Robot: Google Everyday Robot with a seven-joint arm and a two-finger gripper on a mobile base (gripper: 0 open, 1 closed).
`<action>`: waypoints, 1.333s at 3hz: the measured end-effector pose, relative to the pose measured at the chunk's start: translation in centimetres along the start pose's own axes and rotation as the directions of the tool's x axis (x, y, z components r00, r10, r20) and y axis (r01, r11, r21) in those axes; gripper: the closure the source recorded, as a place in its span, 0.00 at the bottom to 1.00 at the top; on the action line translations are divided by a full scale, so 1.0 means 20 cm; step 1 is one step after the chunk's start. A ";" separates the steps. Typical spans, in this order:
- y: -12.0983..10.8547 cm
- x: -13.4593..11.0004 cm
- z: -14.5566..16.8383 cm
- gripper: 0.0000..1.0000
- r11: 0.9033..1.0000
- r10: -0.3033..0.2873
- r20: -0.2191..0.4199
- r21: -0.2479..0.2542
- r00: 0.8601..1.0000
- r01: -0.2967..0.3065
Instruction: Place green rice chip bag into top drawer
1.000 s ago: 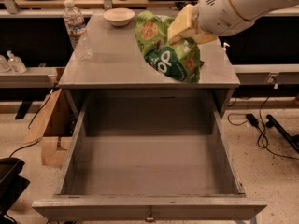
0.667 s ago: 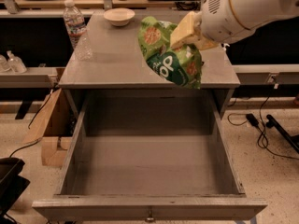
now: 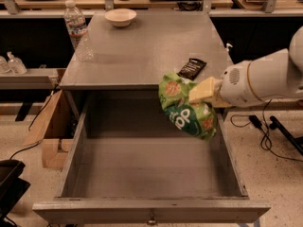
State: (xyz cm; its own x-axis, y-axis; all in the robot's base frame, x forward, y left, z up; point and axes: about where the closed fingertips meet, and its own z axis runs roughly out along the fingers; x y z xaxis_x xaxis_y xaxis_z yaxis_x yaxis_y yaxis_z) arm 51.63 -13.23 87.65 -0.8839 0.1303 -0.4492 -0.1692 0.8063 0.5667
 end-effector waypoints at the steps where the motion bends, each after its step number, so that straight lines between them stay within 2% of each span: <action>1: -0.20 0.12 0.16 1.00 1.000 0.009 -0.092 -0.020 0.996 -0.011; 2: -0.33 0.18 0.34 1.00 0.999 0.000 -0.180 -0.044 0.984 -0.008; 4: -0.34 0.20 0.39 0.50 0.999 -0.006 -0.199 -0.043 0.980 -0.003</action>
Offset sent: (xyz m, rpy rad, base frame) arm 0.0198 -0.0111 -0.1618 0.0115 0.2346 0.1965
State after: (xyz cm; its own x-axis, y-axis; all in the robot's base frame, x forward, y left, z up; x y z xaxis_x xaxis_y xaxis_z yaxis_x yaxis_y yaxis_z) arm 52.57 -13.82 76.60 -0.9519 0.0082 -0.3062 -0.1853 0.7805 0.5970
